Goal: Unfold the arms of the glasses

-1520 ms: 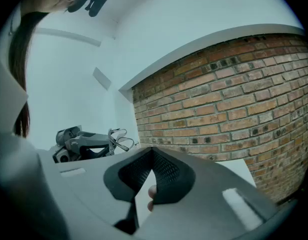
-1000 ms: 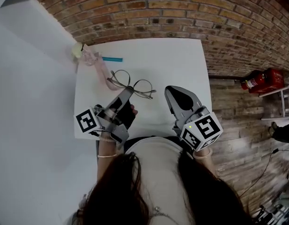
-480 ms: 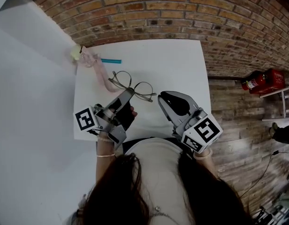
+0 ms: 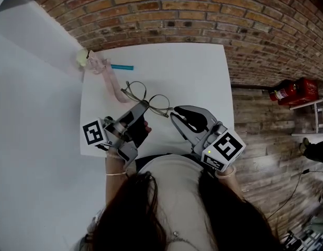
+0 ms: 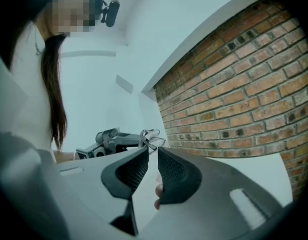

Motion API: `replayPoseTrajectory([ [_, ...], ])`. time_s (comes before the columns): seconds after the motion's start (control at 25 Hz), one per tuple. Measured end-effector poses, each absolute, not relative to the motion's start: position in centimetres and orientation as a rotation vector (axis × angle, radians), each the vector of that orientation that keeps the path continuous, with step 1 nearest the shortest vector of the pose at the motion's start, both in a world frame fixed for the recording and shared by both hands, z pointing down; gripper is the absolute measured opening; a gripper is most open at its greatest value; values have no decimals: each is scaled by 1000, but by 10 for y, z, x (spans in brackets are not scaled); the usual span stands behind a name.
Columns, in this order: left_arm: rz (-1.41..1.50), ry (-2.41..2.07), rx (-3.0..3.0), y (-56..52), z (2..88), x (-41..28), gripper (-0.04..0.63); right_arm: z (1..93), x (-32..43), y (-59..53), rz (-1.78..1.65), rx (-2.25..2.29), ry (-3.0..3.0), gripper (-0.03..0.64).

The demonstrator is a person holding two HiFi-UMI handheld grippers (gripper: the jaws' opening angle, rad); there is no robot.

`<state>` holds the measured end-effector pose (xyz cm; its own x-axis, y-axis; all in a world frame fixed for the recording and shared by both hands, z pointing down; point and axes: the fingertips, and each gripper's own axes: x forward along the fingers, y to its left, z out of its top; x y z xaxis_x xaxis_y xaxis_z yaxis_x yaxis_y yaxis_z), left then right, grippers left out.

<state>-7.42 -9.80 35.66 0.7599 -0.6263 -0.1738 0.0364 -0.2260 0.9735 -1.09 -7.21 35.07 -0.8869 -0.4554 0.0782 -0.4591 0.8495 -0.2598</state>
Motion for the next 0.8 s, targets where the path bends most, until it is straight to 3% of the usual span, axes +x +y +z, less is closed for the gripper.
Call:
replayPoseTrajectory([
  [0.8,-577,-410,1720,-95,360,-60,21,344,-6,-66,391,682,-3040,49],
])
